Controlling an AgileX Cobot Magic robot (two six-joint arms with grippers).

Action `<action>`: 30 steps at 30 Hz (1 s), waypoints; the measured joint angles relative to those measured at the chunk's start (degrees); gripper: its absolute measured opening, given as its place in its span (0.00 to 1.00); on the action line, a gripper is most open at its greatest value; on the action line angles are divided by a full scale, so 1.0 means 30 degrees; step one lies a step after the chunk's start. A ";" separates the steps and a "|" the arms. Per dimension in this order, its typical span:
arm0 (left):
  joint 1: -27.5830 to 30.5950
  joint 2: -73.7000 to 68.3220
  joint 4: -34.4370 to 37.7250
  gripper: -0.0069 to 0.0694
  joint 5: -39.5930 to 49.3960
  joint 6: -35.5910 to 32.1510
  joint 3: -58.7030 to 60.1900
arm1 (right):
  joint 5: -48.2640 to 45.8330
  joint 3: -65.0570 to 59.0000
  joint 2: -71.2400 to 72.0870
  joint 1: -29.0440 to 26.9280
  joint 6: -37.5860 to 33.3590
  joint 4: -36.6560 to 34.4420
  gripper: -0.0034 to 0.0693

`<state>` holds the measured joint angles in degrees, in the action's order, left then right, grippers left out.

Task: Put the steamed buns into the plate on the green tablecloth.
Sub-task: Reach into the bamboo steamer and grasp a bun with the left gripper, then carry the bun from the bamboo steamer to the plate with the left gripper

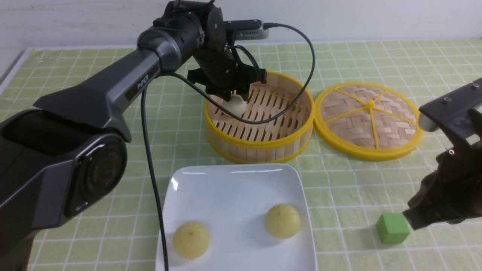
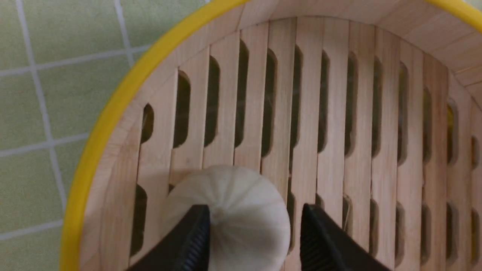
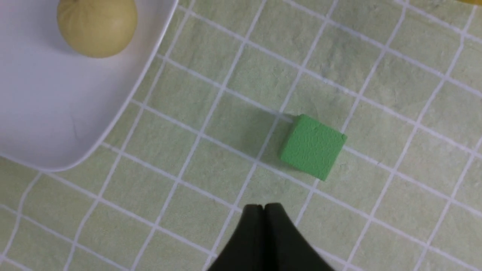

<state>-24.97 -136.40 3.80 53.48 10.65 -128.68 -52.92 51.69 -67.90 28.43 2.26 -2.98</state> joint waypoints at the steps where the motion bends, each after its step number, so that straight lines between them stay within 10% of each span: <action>1: 0.0000 -0.0130 0.0000 0.53 0.0026 0.0000 -0.0041 | 0.0000 0.0000 0.0000 0.0000 0.0000 -0.0111 0.04; 11: 0.0000 -0.0228 0.0039 0.13 0.2469 0.0786 -0.0545 | 0.0123 0.0000 0.0000 0.0000 0.0000 -0.0183 0.04; 20: -0.0395 0.4236 -0.1601 0.12 0.5627 -0.0463 0.0388 | -0.0135 0.0000 -0.0018 0.0000 0.0000 -0.0242 0.05; 30: -0.2649 1.0254 -0.1818 0.12 0.5127 -0.0598 1.3041 | -0.0429 0.0000 -0.0018 0.0000 0.0000 -0.0188 0.06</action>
<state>-32.91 -105.64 -1.66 68.86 8.85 -89.56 -54.20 51.69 -67.96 28.43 2.26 -3.55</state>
